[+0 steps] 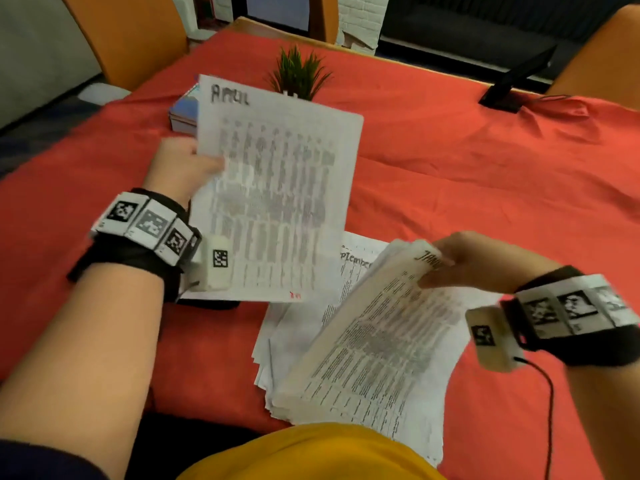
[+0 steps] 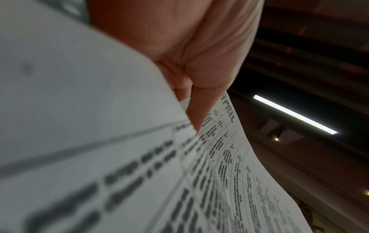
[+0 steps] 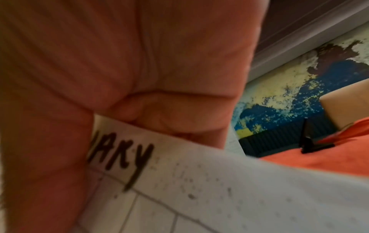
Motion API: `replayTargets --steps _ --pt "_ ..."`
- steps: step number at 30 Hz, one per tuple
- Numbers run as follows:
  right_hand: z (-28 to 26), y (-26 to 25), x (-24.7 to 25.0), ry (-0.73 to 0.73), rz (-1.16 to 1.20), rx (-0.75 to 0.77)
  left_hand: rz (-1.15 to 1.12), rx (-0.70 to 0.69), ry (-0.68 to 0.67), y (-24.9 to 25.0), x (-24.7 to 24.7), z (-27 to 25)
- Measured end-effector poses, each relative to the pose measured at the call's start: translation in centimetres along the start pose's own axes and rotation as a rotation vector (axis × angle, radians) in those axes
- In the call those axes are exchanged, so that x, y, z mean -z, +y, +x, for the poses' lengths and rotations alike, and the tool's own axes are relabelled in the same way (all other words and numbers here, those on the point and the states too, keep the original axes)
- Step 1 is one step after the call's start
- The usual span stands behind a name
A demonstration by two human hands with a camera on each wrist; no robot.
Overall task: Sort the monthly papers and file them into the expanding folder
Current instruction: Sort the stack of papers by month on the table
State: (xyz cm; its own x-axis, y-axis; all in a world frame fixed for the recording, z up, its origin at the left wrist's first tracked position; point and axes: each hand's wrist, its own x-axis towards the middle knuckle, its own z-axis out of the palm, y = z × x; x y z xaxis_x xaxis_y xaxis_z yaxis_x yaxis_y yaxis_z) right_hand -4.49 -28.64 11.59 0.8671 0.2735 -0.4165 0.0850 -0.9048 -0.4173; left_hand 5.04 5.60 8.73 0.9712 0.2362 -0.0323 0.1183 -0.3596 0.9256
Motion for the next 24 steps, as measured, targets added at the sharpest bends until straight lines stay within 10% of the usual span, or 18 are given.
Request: replayTargets --steps 7,17,24 --pt "-1.8 -2.9 4.4 -0.073 0.262 -0.053 -0.059 0.217 -0.371 -4.0 -7.5 -3.2" --pt "8.7 0.4 -5.6 -0.012 -0.214 -0.179 -0.325 0.469 -0.646 -9.0 -12.9 -7.1" --pt "10.2 1.4 -7.9 0.310 0.052 -0.046 -0.048 0.120 -0.642 -9.9 -13.2 -8.4"
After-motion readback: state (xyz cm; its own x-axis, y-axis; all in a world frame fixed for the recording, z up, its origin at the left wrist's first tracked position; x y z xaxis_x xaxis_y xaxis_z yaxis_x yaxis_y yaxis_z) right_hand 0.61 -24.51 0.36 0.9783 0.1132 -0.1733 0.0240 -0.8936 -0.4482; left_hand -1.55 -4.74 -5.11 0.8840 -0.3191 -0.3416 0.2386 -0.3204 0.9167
